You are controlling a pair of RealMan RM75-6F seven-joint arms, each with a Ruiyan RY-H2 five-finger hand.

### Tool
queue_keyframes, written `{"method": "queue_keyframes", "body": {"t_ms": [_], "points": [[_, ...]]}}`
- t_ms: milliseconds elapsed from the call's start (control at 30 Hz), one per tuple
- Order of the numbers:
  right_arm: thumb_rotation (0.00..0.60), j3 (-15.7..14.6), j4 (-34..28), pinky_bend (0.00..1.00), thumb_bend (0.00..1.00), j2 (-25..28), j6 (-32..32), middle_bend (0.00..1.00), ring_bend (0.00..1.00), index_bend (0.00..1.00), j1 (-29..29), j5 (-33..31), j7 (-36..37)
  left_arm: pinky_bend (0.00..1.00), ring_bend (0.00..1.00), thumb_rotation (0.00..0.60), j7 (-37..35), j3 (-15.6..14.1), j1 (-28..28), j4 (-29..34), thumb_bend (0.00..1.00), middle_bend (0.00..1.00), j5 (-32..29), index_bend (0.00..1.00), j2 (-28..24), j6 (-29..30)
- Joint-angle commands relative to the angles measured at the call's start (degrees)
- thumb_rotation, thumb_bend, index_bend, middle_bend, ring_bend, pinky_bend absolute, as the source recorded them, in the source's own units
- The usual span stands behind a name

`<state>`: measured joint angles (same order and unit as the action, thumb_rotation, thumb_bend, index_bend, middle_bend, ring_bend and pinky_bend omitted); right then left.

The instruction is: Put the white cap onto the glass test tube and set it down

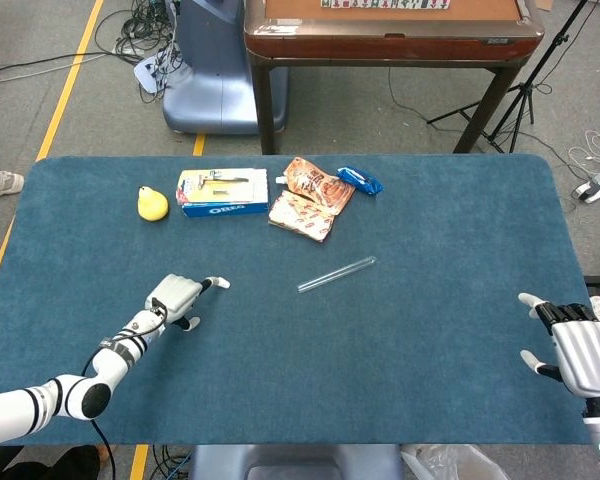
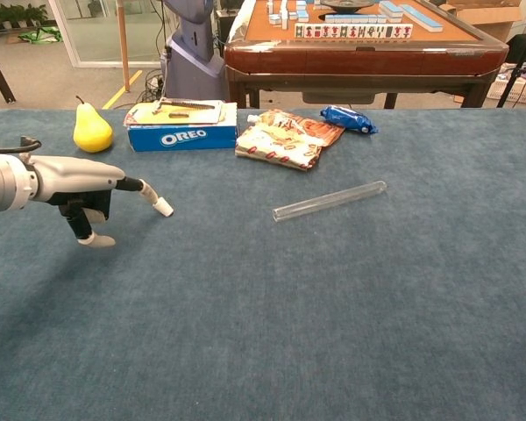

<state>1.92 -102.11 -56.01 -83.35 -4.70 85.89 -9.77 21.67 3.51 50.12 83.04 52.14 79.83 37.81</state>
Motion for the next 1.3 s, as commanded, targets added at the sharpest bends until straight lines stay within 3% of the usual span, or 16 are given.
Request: {"method": "queue_keyframes", "body": {"t_ms": [33, 567, 733, 1033, 1300], "points": [[0.6, -0.05, 0.18, 0.33, 0.13, -0.04, -0.16, 0.41, 0.41, 0.25, 0.18, 0.07, 0.36, 1.0, 1.0, 0.6, 0.74, -0.33, 0.64, 1.06, 0.29, 0.98, -0.19, 0.13, -0.28, 0.46], [0.6, 0.01, 1.16, 0.33, 0.13, -0.07, -0.17, 0.41, 0.44, 0.25, 0.74, -0.47, 1.58, 1.0, 1.0, 0.6, 4.66, -1.47, 2.38, 5.25, 0.29, 0.98, -3.15, 0.13, -2.3, 4.66], [0.6, -0.03, 0.99, 0.33, 0.13, -0.13, -0.01, 0.41, 0.44, 0.25, 0.7, -0.26, 1.69, 1.0, 1.0, 0.6, 4.04, -0.48, 1.95, 6.46, 0.29, 0.97, -1.55, 0.14, -2.44, 7.76], [0.6, -0.25, 0.43, 0.33, 0.13, -0.07, 0.91, 0.41, 0.46, 0.25, 0.59, -0.58, 1.44, 1.0, 1.0, 0.6, 0.71, 1.26, 1.92, -0.23, 0.29, 0.98, 3.52, 0.27, 2.5, 9.07], [0.6, -0.27, 0.14, 0.33, 0.13, 0.05, 1.47, 0.42, 0.47, 0.25, 0.44, -0.78, 1.51, 1.0, 1.0, 0.6, -0.24, 2.52, 2.96, -7.04, 0.29, 0.99, 3.48, 0.33, 6.72, 7.59]]}}
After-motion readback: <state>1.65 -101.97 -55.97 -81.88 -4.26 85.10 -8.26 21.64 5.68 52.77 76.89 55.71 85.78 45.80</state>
